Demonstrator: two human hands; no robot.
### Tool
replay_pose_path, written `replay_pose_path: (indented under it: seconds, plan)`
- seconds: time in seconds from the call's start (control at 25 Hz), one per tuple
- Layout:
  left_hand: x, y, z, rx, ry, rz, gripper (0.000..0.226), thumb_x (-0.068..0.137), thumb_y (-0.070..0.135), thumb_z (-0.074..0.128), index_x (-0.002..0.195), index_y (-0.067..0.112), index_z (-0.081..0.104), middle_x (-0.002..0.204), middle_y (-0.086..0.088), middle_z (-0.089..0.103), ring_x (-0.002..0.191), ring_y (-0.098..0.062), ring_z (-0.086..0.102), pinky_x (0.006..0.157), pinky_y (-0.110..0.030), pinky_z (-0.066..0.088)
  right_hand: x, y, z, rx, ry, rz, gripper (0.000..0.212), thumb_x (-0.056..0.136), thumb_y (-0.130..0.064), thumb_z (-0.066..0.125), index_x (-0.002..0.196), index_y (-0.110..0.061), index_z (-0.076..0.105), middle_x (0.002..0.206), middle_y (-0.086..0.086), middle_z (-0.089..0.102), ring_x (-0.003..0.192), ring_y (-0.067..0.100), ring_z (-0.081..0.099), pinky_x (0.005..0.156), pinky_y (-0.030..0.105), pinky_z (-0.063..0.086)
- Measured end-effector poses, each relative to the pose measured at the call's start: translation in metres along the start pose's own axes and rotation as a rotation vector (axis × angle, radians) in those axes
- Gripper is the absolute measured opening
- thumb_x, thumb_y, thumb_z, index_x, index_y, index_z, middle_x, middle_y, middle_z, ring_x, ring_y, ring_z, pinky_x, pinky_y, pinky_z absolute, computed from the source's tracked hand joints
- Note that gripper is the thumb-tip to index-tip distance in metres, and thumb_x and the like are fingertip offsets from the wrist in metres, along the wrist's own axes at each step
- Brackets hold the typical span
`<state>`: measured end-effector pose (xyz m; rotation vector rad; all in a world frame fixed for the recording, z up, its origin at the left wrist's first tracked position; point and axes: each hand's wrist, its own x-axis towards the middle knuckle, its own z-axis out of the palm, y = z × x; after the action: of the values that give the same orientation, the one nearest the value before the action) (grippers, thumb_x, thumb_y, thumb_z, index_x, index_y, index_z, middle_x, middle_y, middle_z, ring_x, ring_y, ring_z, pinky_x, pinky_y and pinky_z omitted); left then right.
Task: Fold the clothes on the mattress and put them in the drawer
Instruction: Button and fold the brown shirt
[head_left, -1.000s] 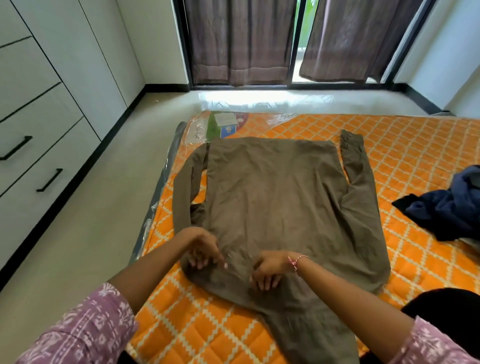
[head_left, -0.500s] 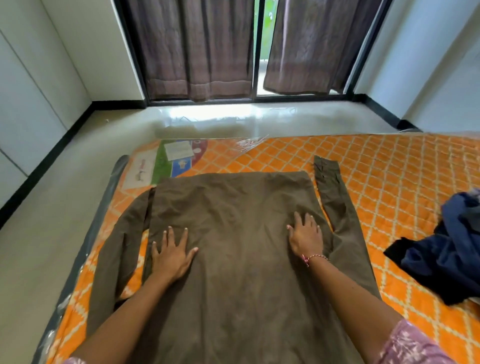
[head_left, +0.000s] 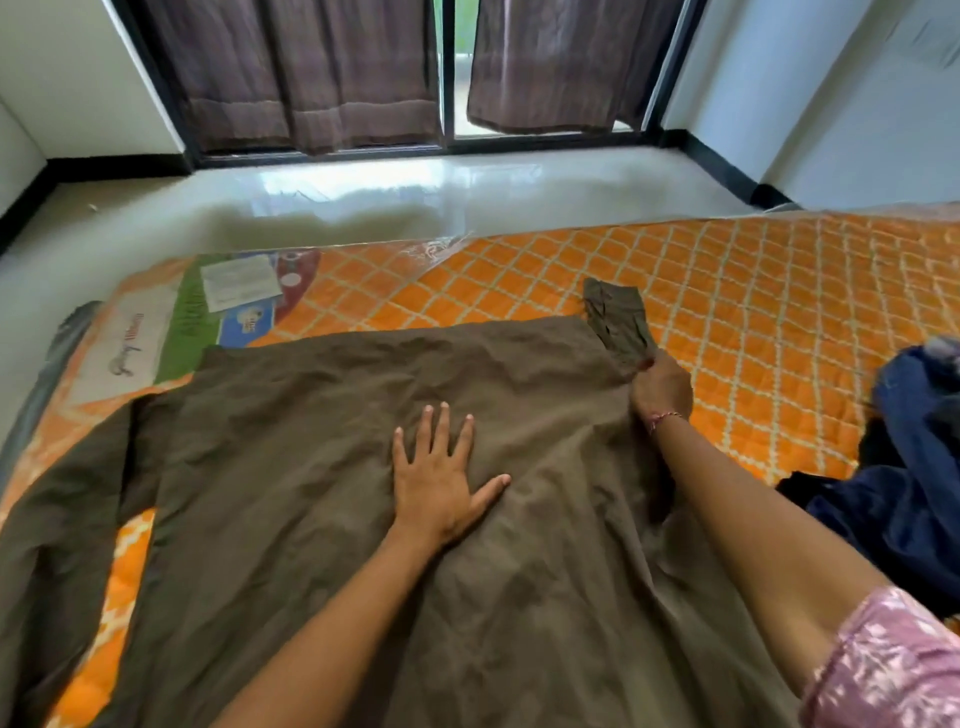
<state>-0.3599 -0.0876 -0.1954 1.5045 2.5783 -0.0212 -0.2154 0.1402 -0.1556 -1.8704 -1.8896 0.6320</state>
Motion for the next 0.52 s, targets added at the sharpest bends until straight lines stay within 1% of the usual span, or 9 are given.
replay_pose_path:
  seconds: [0.08, 0.12, 0.2, 0.24, 0.28, 0.36, 0.4, 0.44, 0.52]
  plan:
    - [0.005, -0.004, -0.001, -0.015, 0.008, 0.034, 0.104, 0.061, 0.078, -0.010, 0.152, 0.031, 0.002, 0.161, -0.002, -0.009, 0.147, -0.019, -0.014, 0.115, -0.048, -0.007, -0.023, -0.015, 0.018, -0.101, 0.041, -0.334, 0.032, 0.097, -0.018, 0.045, 0.125, -0.005, 0.054, 0.128, 0.020, 0.054, 0.117, 0.034, 0.050, 0.094, 0.040, 0.040]
    - [0.006, -0.006, -0.005, -0.045, 0.002, 0.061, 0.103, 0.061, 0.077, -0.011, 0.152, 0.031, 0.003, 0.161, -0.001, -0.007, 0.147, -0.018, -0.012, 0.116, -0.045, -0.006, -0.042, -0.026, 0.033, -0.120, -0.064, -0.513, 0.038, 0.099, -0.027, 0.043, 0.131, -0.009, 0.050, 0.137, 0.017, 0.049, 0.126, 0.032, 0.045, 0.101, 0.040, 0.036]
    - [0.014, -0.034, -0.011, -0.060, 0.012, 0.056, 0.100, 0.063, 0.074, -0.013, 0.152, 0.032, 0.004, 0.161, -0.001, -0.003, 0.148, -0.016, -0.005, 0.117, -0.041, -0.002, -0.067, -0.045, 0.060, -0.307, -0.409, -0.724, 0.053, 0.099, -0.046, 0.035, 0.147, -0.023, 0.033, 0.156, 0.008, 0.025, 0.144, 0.023, 0.020, 0.115, 0.045, 0.016]
    - [0.017, -0.060, -0.014, -0.061, 0.028, 0.012, 0.096, 0.067, 0.073, -0.011, 0.152, 0.032, 0.007, 0.161, -0.002, 0.000, 0.148, -0.016, -0.001, 0.117, -0.040, 0.000, -0.069, -0.049, 0.069, -0.430, -0.508, -0.723, 0.057, 0.098, -0.053, 0.030, 0.150, -0.030, 0.022, 0.160, 0.004, 0.011, 0.147, 0.021, 0.007, 0.116, 0.049, 0.006]
    - [0.016, -0.089, -0.016, -0.058, 0.050, -0.055, 0.088, 0.076, 0.072, -0.005, 0.152, 0.030, 0.010, 0.161, -0.003, 0.003, 0.148, -0.018, 0.002, 0.117, -0.040, 0.003, -0.063, -0.049, 0.072, -0.488, -0.520, -0.634, 0.060, 0.097, -0.056, 0.025, 0.151, -0.033, 0.013, 0.161, 0.004, 0.000, 0.148, 0.021, -0.002, 0.116, 0.052, 0.001]
    - [0.004, -0.149, -0.019, -0.022, 0.073, -0.214, 0.065, 0.096, 0.058, 0.014, 0.152, 0.026, 0.014, 0.161, -0.006, 0.007, 0.148, -0.021, 0.005, 0.118, -0.041, 0.006, -0.066, -0.060, 0.072, -0.501, -0.437, -0.413, 0.065, 0.097, -0.058, 0.021, 0.153, -0.029, 0.003, 0.160, 0.009, -0.008, 0.147, 0.025, -0.007, 0.116, 0.057, 0.001]
    - [-0.004, -0.171, -0.022, -0.021, 0.069, -0.274, 0.059, 0.100, 0.051, 0.020, 0.153, 0.024, 0.015, 0.161, -0.007, 0.007, 0.148, -0.022, 0.004, 0.118, -0.041, 0.005, -0.078, -0.069, 0.074, -0.488, -0.403, -0.430, 0.067, 0.097, -0.057, 0.022, 0.153, -0.025, 0.002, 0.160, 0.011, -0.009, 0.147, 0.025, -0.007, 0.116, 0.057, 0.001]
    - [-0.010, -0.186, -0.026, -0.031, 0.058, -0.318, 0.058, 0.101, 0.047, 0.022, 0.153, 0.023, 0.014, 0.161, -0.007, 0.005, 0.148, -0.021, 0.003, 0.119, -0.041, 0.004, -0.097, -0.084, 0.082, -0.474, -0.387, -0.553, 0.068, 0.097, -0.057, 0.024, 0.153, -0.025, 0.001, 0.159, 0.011, -0.009, 0.147, 0.024, -0.007, 0.115, 0.055, 0.001]
    - [-0.016, -0.202, -0.031, -0.051, 0.015, -0.322, 0.060, 0.101, 0.049, 0.021, 0.153, 0.023, 0.009, 0.161, -0.006, 0.000, 0.148, -0.020, -0.002, 0.118, -0.041, -0.002, -0.151, -0.117, 0.101, -0.427, -0.531, -0.833, 0.069, 0.095, -0.059, 0.026, 0.152, -0.029, 0.002, 0.160, 0.007, -0.009, 0.147, 0.021, -0.009, 0.115, 0.053, -0.001]
